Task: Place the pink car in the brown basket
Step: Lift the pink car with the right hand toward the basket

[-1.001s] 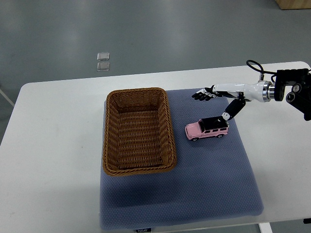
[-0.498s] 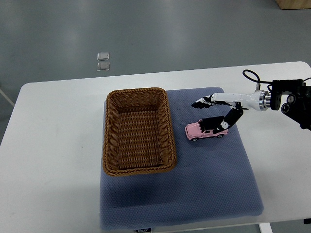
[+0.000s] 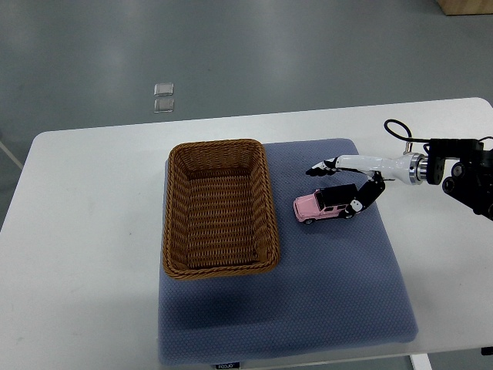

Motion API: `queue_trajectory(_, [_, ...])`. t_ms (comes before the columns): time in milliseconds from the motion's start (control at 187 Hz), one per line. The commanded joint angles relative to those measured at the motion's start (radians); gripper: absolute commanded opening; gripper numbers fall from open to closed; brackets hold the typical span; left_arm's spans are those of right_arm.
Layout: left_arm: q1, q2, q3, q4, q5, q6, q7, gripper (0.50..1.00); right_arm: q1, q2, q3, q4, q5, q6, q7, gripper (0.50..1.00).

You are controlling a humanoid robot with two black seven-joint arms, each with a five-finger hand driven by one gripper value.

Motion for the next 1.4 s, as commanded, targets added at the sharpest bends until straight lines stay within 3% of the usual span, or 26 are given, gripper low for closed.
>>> queue_trajectory(0, [0.000, 0.000, 0.000, 0.000, 0.000, 0.000, 0.000, 1.000, -0.004, -0.001, 0.000, 0.000, 0.000, -0.010, -0.001, 0.860])
queue_trajectory(225, [0.000, 0.000, 0.000, 0.000, 0.000, 0.000, 0.000, 1.000, -0.004, -0.001, 0.000, 0.000, 0.000, -0.010, -0.003, 0.740])
queue_trajectory(589, [0.000, 0.000, 0.000, 0.000, 0.000, 0.000, 0.000, 1.000, -0.002, -0.001, 0.002, 0.000, 0.006, -0.005, 0.009, 0.502])
queue_trajectory(1038, [0.000, 0.000, 0.000, 0.000, 0.000, 0.000, 0.000, 1.000, 0.028, -0.021, 0.022, 0.000, 0.086, 0.006, 0.020, 0.500])
queue_trajectory(1397, [0.000, 0.000, 0.000, 0.000, 0.000, 0.000, 0.000, 1.000, 0.189, 0.025, 0.022, 0.000, 0.207, 0.004, 0.020, 0.500])
